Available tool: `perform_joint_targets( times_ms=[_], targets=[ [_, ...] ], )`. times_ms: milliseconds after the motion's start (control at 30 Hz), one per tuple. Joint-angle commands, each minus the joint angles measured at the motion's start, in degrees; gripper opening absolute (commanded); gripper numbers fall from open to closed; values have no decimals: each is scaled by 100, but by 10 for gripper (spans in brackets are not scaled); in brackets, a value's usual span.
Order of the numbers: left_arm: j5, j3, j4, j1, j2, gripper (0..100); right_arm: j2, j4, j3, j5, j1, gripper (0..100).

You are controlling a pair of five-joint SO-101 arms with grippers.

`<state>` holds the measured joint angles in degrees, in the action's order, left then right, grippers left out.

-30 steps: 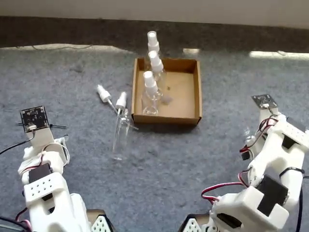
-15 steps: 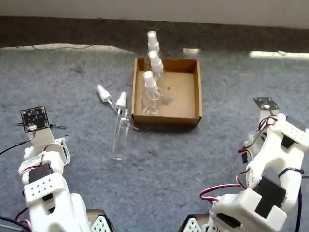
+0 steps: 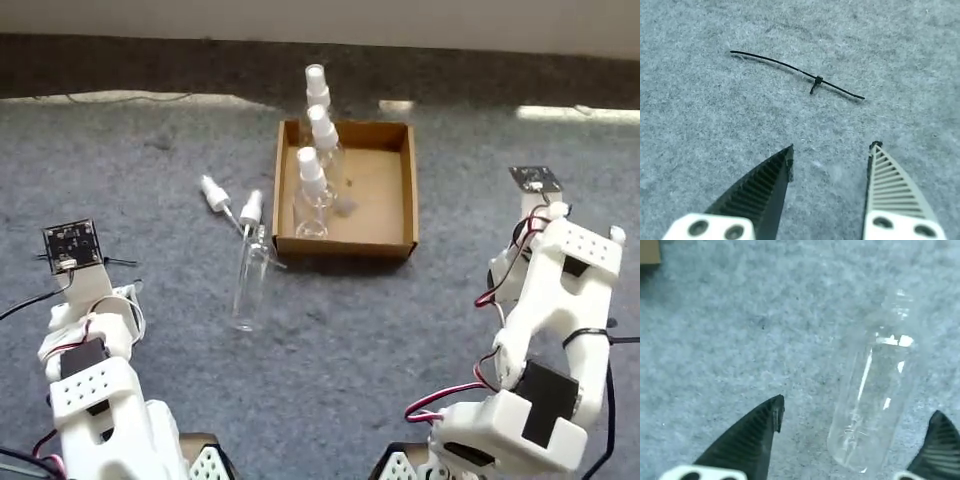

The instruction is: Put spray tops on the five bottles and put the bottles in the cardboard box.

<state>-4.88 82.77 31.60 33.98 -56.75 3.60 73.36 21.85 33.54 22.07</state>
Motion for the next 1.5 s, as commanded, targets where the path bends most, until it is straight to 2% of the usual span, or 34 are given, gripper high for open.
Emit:
perform_joint_targets(
  times_ms=[0, 300, 500, 833, 1033, 1167, 1300, 1467],
  targets=[
    [-35, -22, -97, -136, -92, 221, 66, -22, -479, -167, -110, 375],
    [-35, -22, -97, -127, -92, 221, -2158, 145, -2352, -132, 224, 375],
    [-35, -22, -97, -136, -92, 221, -2826, 567, -2923, -132, 207, 369],
    [-35, -22, -97, -127, -92, 221, -3213, 435, -2967, -132, 242, 241],
    [-35, -22, -70, -145, -92, 221, -3187, 479, -2976, -132, 303, 79],
    [-35, -242, -35, -136, -57, 221, -3178, 479, -2976, -132, 312, 7],
    [-18, -1200, 1046, -286, -31, 221, -2870, 488, -2967, -62, 268, 3],
    [18, -3275, 3015, -1349, 593, 221, -1886, 514, -2826, 246, 259, 3]
  ],
)
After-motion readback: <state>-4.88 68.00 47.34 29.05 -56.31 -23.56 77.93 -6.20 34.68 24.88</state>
